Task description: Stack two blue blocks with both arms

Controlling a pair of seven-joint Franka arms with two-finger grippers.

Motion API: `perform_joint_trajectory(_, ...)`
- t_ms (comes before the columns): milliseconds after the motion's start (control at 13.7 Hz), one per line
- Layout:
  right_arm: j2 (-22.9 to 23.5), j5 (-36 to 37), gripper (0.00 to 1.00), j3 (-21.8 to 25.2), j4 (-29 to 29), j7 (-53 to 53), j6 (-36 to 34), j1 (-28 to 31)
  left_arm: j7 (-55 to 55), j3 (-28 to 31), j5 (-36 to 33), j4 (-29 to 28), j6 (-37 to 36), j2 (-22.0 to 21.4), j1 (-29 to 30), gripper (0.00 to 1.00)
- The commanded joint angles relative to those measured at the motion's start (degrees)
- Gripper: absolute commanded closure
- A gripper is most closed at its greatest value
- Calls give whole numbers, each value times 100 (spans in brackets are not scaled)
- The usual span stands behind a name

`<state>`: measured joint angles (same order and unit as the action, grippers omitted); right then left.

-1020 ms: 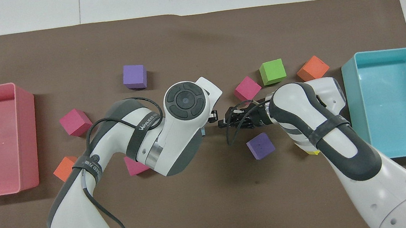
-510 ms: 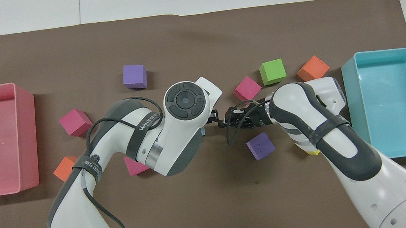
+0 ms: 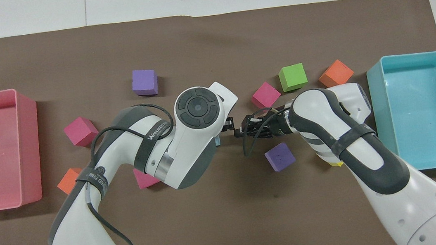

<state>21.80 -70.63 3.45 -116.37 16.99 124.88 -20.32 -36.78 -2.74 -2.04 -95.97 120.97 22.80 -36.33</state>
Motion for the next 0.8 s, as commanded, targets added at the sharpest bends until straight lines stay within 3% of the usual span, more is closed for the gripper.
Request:
perform_joint_trajectory(0,-9,-180,100,-37,-61,279,89,28,57,36,55,-142,23,-232,3,0)
perform_joint_trajectory(364,-9,-180,100,-37,-61,279,89,20,240,45,178,-159,-424,-828,213,0)
perform_joint_trajectory(729,-79,337,100,-20,18,341,80,72,1680,54,310,-133,-1214,-1567,1143,0)
